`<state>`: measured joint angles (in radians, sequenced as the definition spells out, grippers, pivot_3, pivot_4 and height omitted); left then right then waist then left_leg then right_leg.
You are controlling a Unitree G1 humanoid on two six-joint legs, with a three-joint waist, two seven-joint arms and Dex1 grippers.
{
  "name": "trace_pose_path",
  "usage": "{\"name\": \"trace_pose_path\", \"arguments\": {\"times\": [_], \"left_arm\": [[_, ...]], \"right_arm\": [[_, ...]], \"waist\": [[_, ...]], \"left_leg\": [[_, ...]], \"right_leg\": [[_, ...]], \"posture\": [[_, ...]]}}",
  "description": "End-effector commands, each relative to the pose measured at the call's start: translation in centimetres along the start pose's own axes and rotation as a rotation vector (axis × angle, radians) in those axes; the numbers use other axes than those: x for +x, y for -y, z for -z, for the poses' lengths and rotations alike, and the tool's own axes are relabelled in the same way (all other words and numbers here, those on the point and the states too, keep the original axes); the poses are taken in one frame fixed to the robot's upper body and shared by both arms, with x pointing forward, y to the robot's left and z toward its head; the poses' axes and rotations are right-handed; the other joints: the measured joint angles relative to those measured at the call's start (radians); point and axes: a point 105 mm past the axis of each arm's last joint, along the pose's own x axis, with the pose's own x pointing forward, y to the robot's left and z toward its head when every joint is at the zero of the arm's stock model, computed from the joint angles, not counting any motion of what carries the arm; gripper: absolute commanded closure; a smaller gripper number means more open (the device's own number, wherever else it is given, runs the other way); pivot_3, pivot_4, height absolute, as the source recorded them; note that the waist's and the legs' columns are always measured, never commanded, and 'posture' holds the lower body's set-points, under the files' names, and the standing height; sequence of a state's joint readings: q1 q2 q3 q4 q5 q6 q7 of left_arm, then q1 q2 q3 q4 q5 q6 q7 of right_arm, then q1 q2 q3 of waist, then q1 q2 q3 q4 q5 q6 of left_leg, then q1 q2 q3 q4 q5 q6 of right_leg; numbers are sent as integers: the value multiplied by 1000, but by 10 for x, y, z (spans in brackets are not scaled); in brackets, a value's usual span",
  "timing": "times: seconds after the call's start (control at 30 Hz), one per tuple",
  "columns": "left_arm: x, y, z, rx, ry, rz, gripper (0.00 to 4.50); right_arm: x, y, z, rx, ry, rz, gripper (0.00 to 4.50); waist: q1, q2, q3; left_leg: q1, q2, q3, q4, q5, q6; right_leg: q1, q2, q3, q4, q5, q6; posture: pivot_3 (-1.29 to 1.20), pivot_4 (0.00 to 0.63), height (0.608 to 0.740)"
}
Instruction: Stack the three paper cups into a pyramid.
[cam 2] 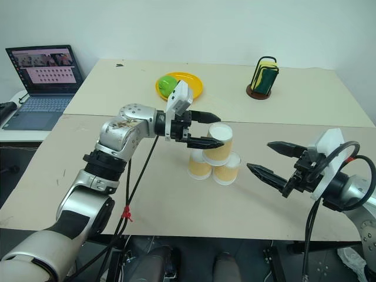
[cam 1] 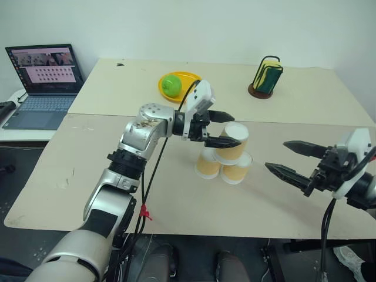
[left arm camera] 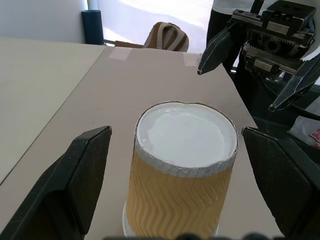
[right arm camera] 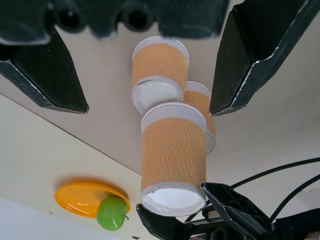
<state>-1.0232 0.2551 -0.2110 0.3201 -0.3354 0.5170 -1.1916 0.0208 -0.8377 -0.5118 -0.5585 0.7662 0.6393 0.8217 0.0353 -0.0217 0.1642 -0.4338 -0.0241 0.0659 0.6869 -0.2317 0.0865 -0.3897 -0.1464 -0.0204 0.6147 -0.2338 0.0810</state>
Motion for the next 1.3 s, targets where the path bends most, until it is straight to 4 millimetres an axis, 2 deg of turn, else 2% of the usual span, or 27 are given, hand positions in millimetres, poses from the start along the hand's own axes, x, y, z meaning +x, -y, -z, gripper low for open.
{"name": "trace_pose_path", "arguments": {"times": [0.03,0.3,0.43,0.57,0.7,0.8,0.87,0.97,1.1,1.13,1.23,1.3], "left_arm": [[-6,4,-11,27,33,1,51],[-18,4,-10,26,25,-52,51],[-33,3,-13,35,26,-108,51],[-60,6,-18,20,57,-212,51],[-87,7,-18,1,100,-417,51],[-113,0,-14,-30,156,-660,51],[-125,-3,-12,-50,196,-784,51],[-161,-5,11,-114,214,-1044,51],[-190,-4,26,-155,226,-1268,51],[-207,-2,35,-144,216,-1388,51],[-246,10,64,-132,164,-1670,51],[-260,20,82,-131,118,-1775,51]], "right_arm": [[0,1,-11,-61,23,-8,0],[4,5,-10,-61,24,-31,0],[8,9,-9,-63,20,-47,0],[11,18,-6,-68,5,-43,0],[9,48,11,-82,-64,95,0],[6,75,28,-84,-126,236,0],[4,84,34,-78,-143,288,0],[5,98,42,-34,-138,408,0],[11,101,45,-56,-116,467,0],[13,104,47,-43,-92,504,0],[15,111,57,14,-55,613,0],[15,111,66,45,-49,654,0]], "waist": [[-1,0,0],[-2,0,0],[-11,0,0],[-20,0,0],[-24,0,0],[-24,0,0],[-21,0,0],[-22,0,0],[-24,0,0],[-23,0,0],[-25,0,0],[-23,0,0]], "left_leg": [[0,0,0,0,0,0],[0,0,0,1,0,0],[0,0,0,1,0,0],[0,0,0,1,0,0],[0,0,-1,1,1,-1],[1,0,0,2,2,-3],[2,0,-1,2,3,-5],[2,0,0,2,4,-7],[4,0,1,2,6,-11],[3,0,1,2,7,-12],[6,0,1,2,6,-12],[8,0,2,0,5,-12]], "right_leg": [[0,0,0,0,0,0],[0,0,0,0,0,0],[0,0,0,1,0,0],[0,0,0,1,0,0],[0,0,1,2,0,0],[0,0,2,3,0,0],[0,-1,2,5,0,0],[0,0,3,7,0,0],[-1,0,5,9,0,0],[-1,0,5,10,0,0],[0,0,5,10,0,0],[1,-1,6,10,0,0]], "posture": [[0,150,726],[0,150,726],[0,150,726],[0,150,726],[0,150,726],[0,150,726],[0,150,726],[0,150,726],[0,150,726],[0,150,726],[0,150,726],[0,150,726]]}}
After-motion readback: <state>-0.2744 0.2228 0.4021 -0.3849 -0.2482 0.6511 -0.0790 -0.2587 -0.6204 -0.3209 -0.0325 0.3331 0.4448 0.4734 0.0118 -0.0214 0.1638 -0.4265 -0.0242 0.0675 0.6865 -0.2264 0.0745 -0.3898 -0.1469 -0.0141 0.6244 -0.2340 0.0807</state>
